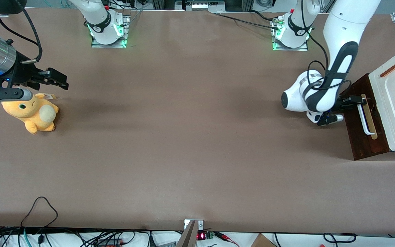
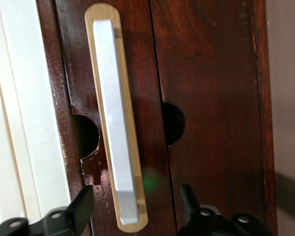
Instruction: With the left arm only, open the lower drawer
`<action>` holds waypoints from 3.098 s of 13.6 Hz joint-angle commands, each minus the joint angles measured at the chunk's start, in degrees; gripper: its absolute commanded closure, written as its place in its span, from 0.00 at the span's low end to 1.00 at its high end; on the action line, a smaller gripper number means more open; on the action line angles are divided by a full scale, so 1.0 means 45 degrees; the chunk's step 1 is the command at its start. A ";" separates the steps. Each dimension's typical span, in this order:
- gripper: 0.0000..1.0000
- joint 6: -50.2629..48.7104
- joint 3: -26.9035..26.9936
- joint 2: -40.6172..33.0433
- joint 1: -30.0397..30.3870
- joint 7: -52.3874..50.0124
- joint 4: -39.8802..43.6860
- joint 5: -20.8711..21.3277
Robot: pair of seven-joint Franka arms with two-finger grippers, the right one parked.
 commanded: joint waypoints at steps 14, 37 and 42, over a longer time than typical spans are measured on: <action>0.42 -0.0138 0.0059 0.0412 0.0441 0.0329 0.0522 0.1621; 1.00 -0.0138 -0.0953 0.0276 0.0149 0.0348 0.0891 0.1038; 1.00 -0.0138 -0.2011 0.0237 -0.0514 0.0933 0.1302 -0.0174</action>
